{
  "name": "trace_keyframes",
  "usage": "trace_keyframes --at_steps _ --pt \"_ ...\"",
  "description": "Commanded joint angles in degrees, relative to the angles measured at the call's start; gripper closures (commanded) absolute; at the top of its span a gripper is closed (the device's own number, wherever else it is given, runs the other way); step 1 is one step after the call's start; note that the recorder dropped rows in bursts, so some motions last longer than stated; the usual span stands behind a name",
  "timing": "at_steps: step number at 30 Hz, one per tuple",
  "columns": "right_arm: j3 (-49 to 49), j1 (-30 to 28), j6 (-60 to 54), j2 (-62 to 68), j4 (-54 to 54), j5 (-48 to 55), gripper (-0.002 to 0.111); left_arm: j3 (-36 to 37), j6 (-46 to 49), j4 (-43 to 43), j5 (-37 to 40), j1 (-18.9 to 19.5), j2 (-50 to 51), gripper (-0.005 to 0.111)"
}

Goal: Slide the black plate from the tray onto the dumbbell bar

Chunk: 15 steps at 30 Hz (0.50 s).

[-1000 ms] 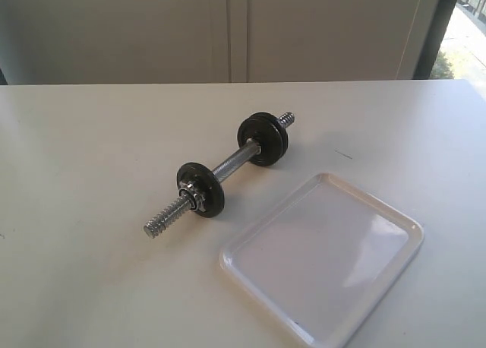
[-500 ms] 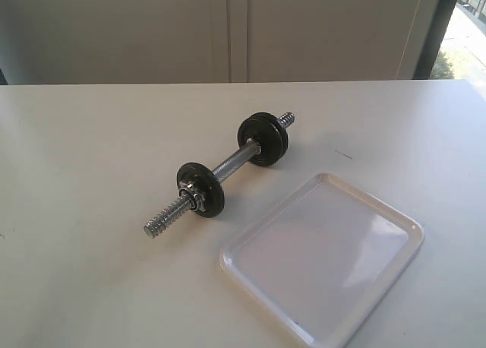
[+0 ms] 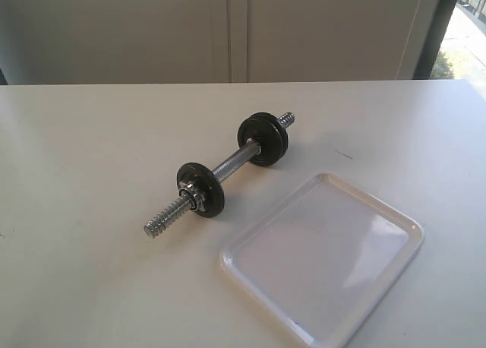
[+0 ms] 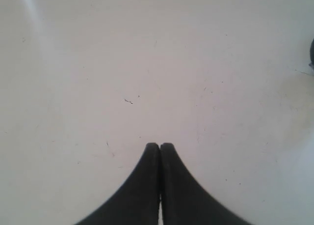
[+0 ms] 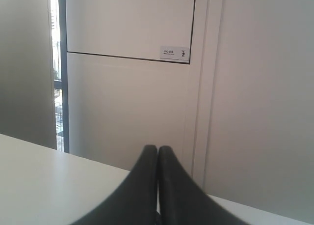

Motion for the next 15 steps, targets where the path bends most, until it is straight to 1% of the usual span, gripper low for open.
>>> trace_keyframes --at_steps 1,4,15 --pt "0.15 0.01 -0.24 -0.24 -0.17 -0.44 0.108 0.16 -2.51 -0.68 -0.09 0.23 -0.26 0.107" --pt "0.15 0.01 -0.24 -0.24 -0.17 -0.44 0.108 0.16 -2.4 -0.68 -1.44 0.23 -0.26 0.107" --pt "0.15 0.01 0.01 -0.24 -0.17 -0.44 0.108 0.16 -2.01 -0.68 -1.43 0.23 -0.26 0.107"
